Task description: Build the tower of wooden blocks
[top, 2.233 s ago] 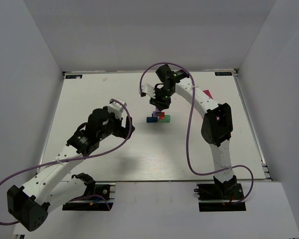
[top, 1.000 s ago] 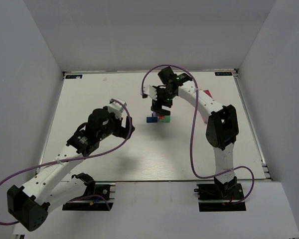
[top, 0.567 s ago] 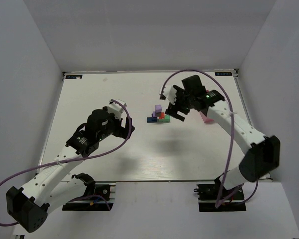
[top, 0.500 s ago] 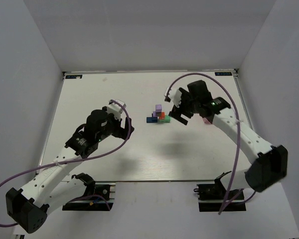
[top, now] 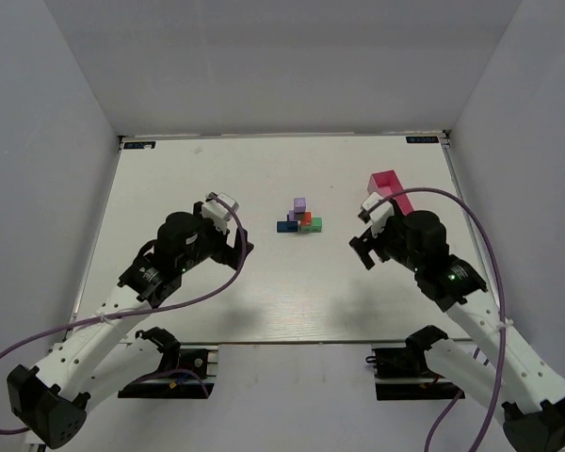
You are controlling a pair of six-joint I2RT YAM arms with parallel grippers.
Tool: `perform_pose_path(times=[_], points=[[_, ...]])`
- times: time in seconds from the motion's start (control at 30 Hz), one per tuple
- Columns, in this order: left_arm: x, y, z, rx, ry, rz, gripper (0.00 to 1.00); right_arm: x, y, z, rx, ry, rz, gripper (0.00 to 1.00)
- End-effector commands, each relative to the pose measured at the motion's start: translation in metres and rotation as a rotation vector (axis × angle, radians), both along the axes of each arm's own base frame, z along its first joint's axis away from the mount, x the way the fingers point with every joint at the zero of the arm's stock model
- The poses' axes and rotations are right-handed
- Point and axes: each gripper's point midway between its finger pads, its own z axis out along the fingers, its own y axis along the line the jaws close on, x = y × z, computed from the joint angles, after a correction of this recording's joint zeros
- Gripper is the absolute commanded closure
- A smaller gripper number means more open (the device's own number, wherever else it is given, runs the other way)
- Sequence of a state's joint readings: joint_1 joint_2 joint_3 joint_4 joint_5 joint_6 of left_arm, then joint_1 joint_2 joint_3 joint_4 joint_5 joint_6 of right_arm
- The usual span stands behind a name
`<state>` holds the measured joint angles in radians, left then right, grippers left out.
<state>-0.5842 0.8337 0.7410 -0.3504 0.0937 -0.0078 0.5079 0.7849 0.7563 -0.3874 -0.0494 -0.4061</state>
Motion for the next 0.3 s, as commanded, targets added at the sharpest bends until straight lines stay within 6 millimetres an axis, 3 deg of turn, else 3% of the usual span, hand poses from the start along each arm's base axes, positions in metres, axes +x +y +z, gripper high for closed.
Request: perform_pose_path(times=[0.0,0.27], points=[[-0.003,0.003,0.008,-0.015,-0.045,-0.005,0.00,-0.001,0.006,0.028,0.153,-0.090,-0.021,0.10],[-0.008,0.007,0.013,-0.021,-0.071,-0.009,0.00,-0.007,0.001,0.017,0.149,-0.110,-0.025,0.10]])
